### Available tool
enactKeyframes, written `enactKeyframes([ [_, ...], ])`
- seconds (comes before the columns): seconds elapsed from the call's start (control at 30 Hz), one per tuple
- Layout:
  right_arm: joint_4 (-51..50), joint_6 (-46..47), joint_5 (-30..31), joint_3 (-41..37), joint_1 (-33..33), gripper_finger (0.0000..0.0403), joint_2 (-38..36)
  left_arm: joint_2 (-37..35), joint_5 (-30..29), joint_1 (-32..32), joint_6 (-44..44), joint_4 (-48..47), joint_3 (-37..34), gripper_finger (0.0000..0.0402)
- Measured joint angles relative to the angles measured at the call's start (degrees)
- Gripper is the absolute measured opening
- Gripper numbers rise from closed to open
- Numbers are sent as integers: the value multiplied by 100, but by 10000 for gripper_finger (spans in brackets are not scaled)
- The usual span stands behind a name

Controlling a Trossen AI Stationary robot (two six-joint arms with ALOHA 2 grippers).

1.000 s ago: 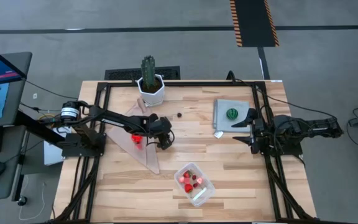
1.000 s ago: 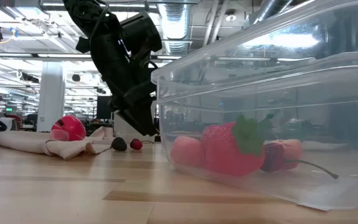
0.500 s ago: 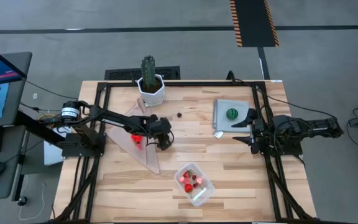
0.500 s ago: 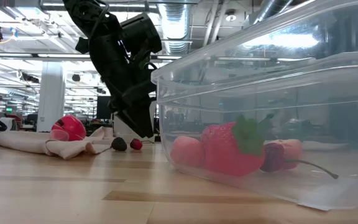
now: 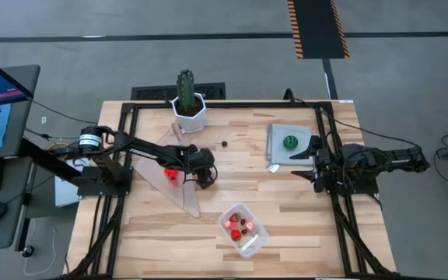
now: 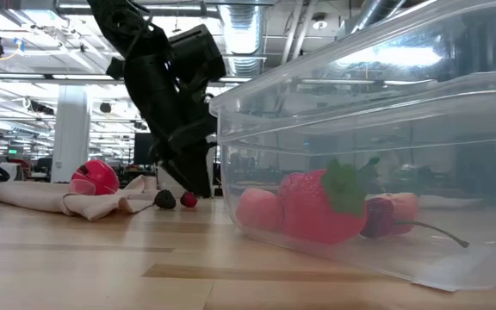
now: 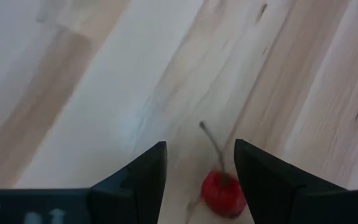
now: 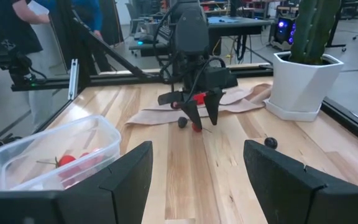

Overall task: Pick and placing Produce into tupperware
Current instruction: Put the red cherry into the transparent bin

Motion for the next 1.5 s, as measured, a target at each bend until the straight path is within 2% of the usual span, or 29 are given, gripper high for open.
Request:
enactKeyframes([
  [0.53, 2, 0, -2, 0, -1, 276, -2, 85, 1, 0, -2, -50, -9, 178],
  [0.93, 0, -2, 1, 0, -2, 276, -2, 76, 54, 0, 515, -577, 121, 178],
  [1.07, 0, 0, -2, 0, 0, 276, -2, 76, -114, -4, 583, -1018, 248, 178],
  [1.2, 0, -1, 0, 0, -1, 276, -2, 76, -149, -2, 702, -1079, 257, 177],
  [1.33, 0, -1, -2, 0, -2, 276, -2, 76, -145, -2, 766, -1050, 257, 151],
  [1.5, 0, -1, 0, 0, -1, 276, -2, 76, -145, -2, 795, -1046, 257, 79],
])
